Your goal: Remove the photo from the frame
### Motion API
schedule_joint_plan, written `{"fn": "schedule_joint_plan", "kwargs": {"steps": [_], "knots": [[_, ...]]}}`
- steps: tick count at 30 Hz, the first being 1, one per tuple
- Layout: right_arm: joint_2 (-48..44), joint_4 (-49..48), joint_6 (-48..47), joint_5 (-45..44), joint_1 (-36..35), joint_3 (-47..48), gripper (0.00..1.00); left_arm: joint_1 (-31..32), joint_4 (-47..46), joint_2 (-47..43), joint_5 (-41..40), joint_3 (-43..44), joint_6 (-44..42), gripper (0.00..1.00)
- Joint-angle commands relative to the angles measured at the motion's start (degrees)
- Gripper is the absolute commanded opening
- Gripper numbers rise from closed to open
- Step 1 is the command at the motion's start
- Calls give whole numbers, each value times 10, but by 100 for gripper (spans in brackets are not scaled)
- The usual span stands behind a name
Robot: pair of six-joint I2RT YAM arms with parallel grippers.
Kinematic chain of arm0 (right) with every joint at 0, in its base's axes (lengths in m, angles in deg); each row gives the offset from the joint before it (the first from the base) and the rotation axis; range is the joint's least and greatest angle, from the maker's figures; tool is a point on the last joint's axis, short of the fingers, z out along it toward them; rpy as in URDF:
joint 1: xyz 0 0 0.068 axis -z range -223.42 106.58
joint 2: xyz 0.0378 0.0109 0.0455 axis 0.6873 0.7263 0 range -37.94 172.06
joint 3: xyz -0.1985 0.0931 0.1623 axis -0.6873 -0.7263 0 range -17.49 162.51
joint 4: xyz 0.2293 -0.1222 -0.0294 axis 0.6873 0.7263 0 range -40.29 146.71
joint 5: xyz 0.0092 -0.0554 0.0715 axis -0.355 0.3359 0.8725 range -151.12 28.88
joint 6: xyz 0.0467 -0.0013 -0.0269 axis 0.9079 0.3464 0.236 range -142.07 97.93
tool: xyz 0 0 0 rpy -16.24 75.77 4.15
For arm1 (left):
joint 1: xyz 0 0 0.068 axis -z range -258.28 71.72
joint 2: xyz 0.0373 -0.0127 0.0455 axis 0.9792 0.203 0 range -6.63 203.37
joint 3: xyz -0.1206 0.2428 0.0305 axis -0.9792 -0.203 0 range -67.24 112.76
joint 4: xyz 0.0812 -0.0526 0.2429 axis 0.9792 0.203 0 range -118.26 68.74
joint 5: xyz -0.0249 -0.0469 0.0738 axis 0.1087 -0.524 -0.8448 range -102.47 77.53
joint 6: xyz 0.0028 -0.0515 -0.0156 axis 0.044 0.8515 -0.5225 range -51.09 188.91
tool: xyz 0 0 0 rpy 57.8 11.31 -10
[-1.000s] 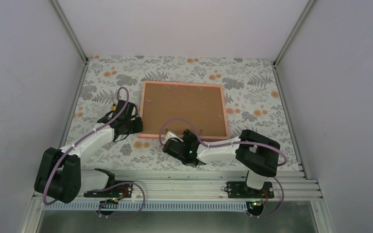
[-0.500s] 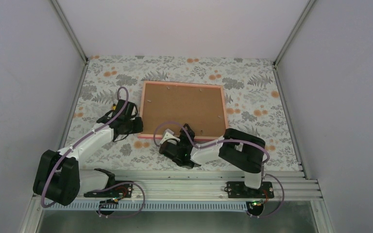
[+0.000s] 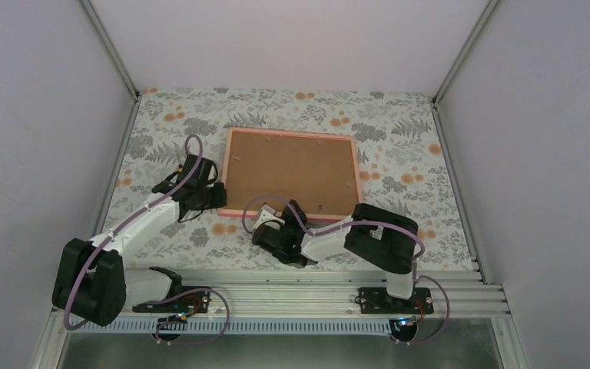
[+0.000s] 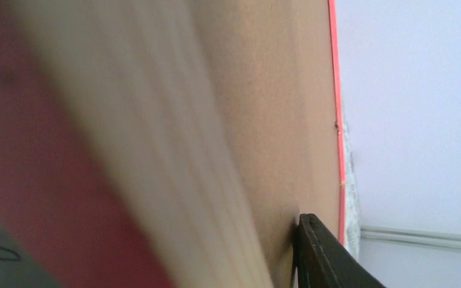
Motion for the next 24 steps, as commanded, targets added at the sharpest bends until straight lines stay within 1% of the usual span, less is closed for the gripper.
{"fn": "schedule_joint_plan", "kwargs": {"steps": [1, 5, 7, 10, 12, 14, 15, 19, 24], "knots": [[-44, 19, 16, -29, -1, -3, 27, 3, -32, -18, 18, 47, -8, 8], [-68, 47, 17, -37, -3, 9, 16, 3, -30, -30, 13, 62, -2, 12], [-80, 62, 18, -41, -4, 15, 10, 2, -23, -44, -1, 71, 1, 17], [-106, 72, 12, -36, -5, 16, 5, 2, -12, -67, -15, 89, 4, 29], [-123, 76, 7, -34, -4, 17, 4, 1, -3, -85, -28, 102, 7, 41], [-134, 82, 4, -32, -4, 20, 4, 1, 5, -106, -40, 113, 12, 50], [-157, 86, 0, -30, -4, 22, 4, 0, 9, -117, -45, 119, 17, 54], [-193, 89, -11, -20, -4, 32, 4, 1, 10, -175, -63, 127, 30, 68], [-241, 61, -39, -4, -2, 49, 4, 1, 2, -244, -84, 118, 49, 92]]}}
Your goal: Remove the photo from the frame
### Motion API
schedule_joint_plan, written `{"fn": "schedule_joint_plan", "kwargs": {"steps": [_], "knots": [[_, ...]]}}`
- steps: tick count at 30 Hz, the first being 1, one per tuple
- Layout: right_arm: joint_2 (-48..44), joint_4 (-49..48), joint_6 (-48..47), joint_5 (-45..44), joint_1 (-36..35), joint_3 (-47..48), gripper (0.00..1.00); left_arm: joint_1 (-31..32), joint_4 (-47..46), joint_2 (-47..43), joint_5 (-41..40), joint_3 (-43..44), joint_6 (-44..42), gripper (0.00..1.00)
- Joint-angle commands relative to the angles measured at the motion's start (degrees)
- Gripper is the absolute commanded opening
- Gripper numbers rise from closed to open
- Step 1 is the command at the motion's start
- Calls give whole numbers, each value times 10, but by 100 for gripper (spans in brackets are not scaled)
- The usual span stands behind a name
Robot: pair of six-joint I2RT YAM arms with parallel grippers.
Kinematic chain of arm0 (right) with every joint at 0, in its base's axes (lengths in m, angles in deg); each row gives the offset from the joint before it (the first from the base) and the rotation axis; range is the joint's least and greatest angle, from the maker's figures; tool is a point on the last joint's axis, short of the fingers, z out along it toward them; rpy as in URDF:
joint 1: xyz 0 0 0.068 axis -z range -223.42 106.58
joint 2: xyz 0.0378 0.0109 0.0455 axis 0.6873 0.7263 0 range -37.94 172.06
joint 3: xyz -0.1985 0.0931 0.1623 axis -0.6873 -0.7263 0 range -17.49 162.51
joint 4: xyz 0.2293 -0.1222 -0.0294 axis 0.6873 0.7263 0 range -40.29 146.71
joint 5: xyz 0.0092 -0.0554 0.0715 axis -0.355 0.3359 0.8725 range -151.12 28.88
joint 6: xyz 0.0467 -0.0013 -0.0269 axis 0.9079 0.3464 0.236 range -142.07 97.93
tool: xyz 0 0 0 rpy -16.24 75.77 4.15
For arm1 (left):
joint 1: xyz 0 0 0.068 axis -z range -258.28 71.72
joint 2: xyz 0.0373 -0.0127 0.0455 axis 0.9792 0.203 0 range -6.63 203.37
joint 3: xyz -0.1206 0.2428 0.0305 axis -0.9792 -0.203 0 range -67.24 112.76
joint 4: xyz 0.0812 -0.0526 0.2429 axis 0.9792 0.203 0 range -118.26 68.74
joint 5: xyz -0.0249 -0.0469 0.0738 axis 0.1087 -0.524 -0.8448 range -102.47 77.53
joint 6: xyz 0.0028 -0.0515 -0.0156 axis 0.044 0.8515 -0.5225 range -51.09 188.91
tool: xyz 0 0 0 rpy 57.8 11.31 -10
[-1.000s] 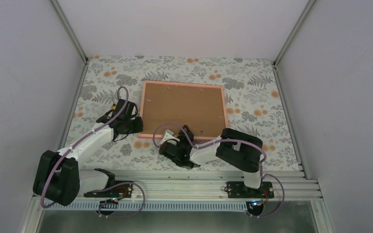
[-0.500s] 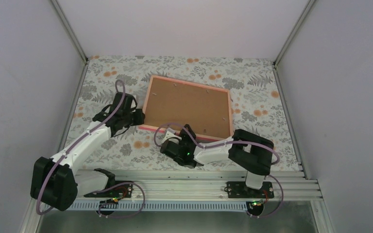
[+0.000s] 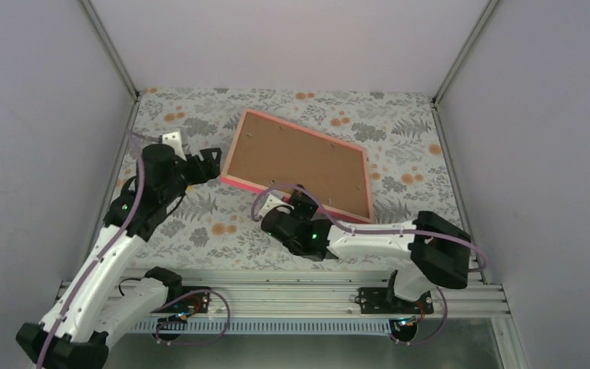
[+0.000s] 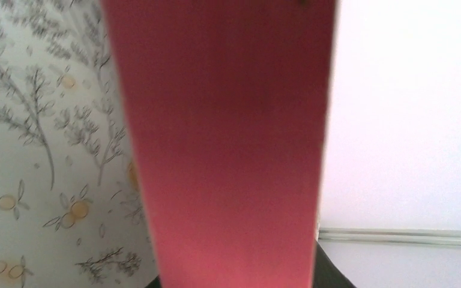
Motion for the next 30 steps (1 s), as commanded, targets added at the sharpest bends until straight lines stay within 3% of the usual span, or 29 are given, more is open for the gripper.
{"fn": "schedule_joint_plan", "kwargs": {"steps": [1, 15, 30], "knots": [[-59, -79, 9, 15, -1, 40, 4, -2, -1, -57, -30, 0, 24, 96], [-160, -175, 46, 118, 36, 76, 4, -2, -35, -189, -53, -41, 39, 100], [-309, -253, 350, 351, 180, 1, 4, -2, -49, -194, -19, -87, 58, 100]]}}
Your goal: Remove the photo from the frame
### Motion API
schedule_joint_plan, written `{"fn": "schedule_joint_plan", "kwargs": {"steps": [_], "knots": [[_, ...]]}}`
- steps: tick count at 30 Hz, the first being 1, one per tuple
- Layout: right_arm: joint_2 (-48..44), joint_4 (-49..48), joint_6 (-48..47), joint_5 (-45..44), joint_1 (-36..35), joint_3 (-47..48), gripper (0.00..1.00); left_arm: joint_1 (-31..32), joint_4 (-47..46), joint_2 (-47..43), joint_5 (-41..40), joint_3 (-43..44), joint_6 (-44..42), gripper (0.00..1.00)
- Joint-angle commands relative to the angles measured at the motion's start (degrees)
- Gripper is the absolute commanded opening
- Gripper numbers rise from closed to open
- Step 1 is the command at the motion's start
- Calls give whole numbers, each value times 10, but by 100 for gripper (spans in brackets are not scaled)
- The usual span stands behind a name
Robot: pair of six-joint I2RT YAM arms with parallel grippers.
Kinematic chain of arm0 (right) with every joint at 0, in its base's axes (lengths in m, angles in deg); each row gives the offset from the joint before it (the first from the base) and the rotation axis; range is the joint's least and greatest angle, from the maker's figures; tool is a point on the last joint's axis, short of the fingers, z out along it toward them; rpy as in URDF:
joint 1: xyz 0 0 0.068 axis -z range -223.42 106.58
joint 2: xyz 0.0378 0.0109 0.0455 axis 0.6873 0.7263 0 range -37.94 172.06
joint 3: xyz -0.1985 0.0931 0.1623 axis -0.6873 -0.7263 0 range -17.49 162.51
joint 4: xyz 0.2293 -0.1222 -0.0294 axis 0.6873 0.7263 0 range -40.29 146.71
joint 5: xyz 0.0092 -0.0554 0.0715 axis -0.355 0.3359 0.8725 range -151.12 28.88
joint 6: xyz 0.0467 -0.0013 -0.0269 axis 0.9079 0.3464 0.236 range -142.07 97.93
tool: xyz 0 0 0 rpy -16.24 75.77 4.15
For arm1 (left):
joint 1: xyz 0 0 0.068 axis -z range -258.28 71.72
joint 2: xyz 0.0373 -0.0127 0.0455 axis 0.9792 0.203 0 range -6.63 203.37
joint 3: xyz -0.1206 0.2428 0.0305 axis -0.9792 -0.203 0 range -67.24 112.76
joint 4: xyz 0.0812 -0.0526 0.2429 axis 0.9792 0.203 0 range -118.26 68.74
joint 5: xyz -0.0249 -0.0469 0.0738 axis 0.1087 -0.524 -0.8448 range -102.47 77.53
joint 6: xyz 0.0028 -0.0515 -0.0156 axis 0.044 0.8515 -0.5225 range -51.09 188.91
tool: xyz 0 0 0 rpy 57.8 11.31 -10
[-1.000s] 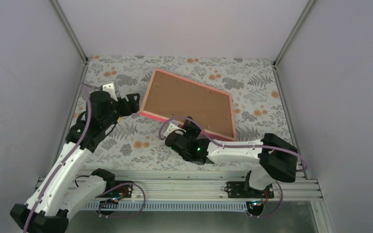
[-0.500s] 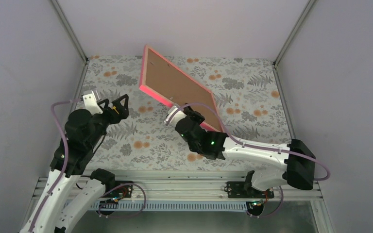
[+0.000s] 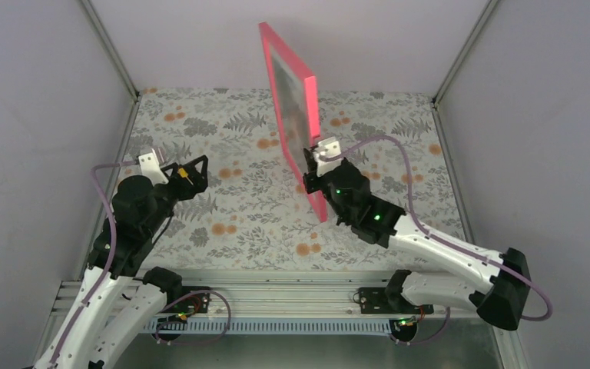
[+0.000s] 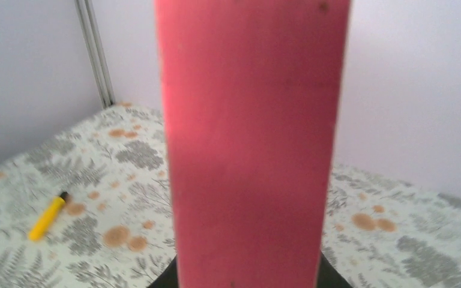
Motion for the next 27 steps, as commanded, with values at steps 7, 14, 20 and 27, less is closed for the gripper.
{"fn": "schedule_joint_plan", "kwargs": {"steps": [7, 14, 20, 27], "knots": [[-86, -151, 332, 237, 146, -92, 4, -2, -13, -1, 20, -12, 12, 100], [-107, -182, 537, 378, 248, -201, 4, -2, -10, 3, 22, -18, 16, 100], [-121, -210, 646, 401, 295, -326, 4, -2, -16, 17, 35, -25, 22, 100], [-135, -244, 728, 442, 349, -453, 4, -2, -22, 29, 44, -35, 29, 100]]}}
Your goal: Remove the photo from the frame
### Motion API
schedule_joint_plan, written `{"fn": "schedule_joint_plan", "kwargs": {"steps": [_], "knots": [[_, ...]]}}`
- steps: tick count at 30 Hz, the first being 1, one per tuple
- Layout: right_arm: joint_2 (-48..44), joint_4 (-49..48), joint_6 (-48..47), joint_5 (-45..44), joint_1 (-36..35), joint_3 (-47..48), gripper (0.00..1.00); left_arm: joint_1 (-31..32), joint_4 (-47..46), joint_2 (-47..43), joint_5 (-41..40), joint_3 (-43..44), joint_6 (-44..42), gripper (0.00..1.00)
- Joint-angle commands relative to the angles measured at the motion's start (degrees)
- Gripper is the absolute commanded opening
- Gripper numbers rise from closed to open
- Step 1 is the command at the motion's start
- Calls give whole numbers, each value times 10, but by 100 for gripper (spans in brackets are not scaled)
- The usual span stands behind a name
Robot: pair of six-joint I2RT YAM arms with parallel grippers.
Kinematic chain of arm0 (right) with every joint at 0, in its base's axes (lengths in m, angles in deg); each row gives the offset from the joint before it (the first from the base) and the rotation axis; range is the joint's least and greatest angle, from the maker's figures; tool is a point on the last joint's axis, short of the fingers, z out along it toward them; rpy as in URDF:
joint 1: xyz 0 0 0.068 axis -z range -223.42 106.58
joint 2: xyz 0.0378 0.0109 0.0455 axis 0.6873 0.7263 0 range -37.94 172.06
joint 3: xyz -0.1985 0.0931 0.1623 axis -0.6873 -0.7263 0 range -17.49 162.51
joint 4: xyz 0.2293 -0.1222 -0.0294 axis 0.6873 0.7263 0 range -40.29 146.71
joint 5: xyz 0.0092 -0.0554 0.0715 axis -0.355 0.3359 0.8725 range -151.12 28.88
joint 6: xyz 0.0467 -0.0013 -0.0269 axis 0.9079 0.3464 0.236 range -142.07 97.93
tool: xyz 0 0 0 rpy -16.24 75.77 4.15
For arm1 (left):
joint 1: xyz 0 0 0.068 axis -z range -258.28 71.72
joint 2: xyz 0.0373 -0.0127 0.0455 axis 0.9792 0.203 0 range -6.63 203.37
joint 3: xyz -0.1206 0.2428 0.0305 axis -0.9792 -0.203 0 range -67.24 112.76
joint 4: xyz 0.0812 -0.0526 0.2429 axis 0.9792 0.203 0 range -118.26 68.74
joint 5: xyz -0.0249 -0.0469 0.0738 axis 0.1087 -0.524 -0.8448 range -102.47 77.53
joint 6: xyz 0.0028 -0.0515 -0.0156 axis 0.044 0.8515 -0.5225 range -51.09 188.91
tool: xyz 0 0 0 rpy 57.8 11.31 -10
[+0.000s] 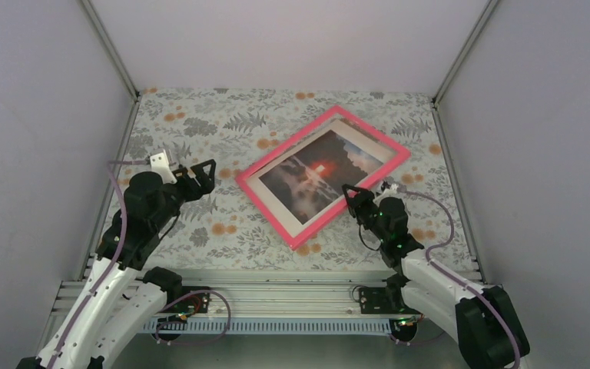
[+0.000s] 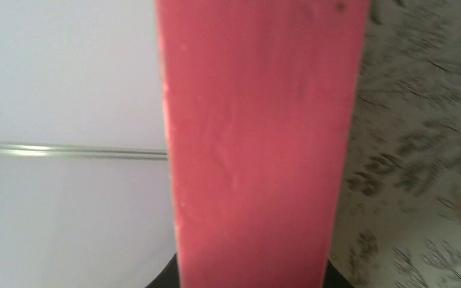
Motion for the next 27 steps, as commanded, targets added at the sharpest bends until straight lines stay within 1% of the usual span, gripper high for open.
{"fn": "schedule_joint_plan", "kwargs": {"steps": [1, 5, 8, 13, 16, 21, 25, 27], "knots": [[-14, 11, 16, 41, 19, -53, 4, -2, -14, 4, 12, -9, 9, 100], [-28, 43, 58, 45, 32, -84, 4, -2, -21, 13, 17, -14, 12, 100], [-25, 58, 63, 61, 43, -93, 4, -2, -26, 21, 21, -18, 15, 100], [39, 64, 40, 132, 73, -85, 3, -2, -28, 32, 27, -19, 17, 100], [111, 63, -23, 188, 93, -54, 3, -2, -30, 39, 29, -21, 17, 100], [256, 48, -98, 293, 115, -1, 4, -2, -36, 58, 34, -28, 14, 100], [326, 72, -161, 321, 119, 46, 4, -2, -39, 94, 37, -30, 3, 100], [358, 113, -212, 328, 124, 80, 4, -2, -42, 117, 37, -31, -3, 100]]}}
